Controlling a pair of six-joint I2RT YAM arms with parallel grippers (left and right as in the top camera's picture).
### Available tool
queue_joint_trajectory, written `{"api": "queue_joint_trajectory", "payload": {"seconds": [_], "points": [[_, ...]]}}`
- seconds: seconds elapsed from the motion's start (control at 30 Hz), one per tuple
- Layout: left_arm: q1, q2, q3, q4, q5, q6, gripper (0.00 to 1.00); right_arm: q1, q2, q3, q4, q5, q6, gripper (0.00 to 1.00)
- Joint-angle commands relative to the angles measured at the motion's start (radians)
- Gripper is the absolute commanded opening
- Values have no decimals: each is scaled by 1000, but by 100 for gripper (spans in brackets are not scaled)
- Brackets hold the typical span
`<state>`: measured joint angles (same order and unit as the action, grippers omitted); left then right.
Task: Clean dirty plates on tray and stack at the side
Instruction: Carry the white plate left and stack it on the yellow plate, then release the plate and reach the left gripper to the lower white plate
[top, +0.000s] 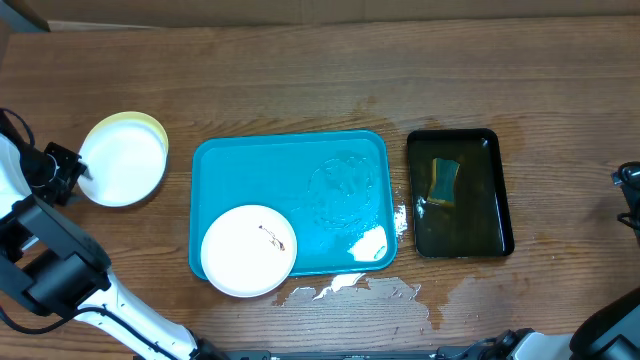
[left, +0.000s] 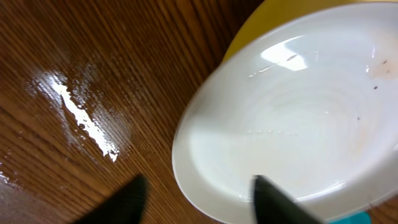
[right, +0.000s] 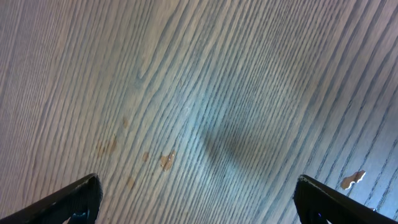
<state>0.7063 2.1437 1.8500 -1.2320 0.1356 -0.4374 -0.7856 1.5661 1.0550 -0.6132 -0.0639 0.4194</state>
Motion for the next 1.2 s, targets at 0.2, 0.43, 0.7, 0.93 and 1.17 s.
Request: {"api": "queue_joint_trajectory", "payload": {"seconds": [0.2,0.43,0.7,0.93,1.17], "points": [[-27,-63,3,-39,180,76,84,-4,-14,26,6,-2,8,100],[-138,-145,3,-166,222,156,74,-4,-14,26,6,-2,8,100],[-441,-175,-4,-312,136,250,67,-4,-14,26,6,-2,7,100],[-694,-176,-37,-451,5,243,64,-4,-14,26,6,-2,7,100],[-826,-325,-135,-459,-16,208,63,-4,-14,26,6,-2,8,100]]}}
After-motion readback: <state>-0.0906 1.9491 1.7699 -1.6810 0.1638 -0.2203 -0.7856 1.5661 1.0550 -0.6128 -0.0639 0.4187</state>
